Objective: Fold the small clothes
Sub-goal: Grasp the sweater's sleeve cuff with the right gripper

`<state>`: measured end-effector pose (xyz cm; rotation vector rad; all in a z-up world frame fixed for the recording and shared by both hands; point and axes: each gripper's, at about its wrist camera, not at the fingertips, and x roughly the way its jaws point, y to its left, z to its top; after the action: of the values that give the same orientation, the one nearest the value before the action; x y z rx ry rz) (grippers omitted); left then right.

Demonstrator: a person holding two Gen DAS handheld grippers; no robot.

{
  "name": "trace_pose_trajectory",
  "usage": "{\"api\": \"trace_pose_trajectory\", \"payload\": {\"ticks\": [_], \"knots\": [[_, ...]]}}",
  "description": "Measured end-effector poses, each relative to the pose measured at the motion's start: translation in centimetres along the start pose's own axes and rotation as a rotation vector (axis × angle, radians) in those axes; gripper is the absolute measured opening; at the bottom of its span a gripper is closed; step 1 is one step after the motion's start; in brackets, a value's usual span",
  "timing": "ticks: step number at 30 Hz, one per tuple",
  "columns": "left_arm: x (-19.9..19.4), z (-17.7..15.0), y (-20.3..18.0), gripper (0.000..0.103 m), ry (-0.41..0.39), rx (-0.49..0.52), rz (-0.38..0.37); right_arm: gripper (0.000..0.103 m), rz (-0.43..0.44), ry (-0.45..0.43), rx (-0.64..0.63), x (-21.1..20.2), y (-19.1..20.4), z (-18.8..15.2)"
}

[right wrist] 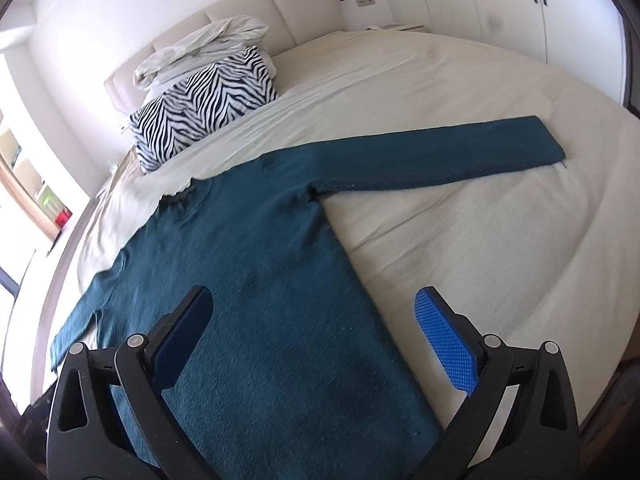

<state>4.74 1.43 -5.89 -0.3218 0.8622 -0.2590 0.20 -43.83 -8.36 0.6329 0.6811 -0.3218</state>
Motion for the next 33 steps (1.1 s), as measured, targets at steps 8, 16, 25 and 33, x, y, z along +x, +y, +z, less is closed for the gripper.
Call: {"api": "trace_pose_trajectory", "payload": {"ticks": [8, 16, 25, 33], "knots": [[4.4, 1.7, -1.6, 0.103, 0.076, 0.051, -0.009, 0.079, 0.086, -0.014, 0.515, 6.1, -17.4, 7.5], [8.1, 4.4, -2.2, 0.103, 0.099, 0.042, -0.063, 0.060, 0.125, -0.075, 0.714, 10.8, -26.6, 12.2], [12.1, 5.7, -3.4, 0.069, 0.167, 0.031, -0.134, 0.008, 0.012, -0.056, 0.556, 14.5, -24.6, 16.6], [13.3, 7.8, -1.0, 0.068, 0.149, -0.103, -0.203, 0.008, 0.071, -0.005, 0.011, 17.0, -1.3, 16.5]]}}
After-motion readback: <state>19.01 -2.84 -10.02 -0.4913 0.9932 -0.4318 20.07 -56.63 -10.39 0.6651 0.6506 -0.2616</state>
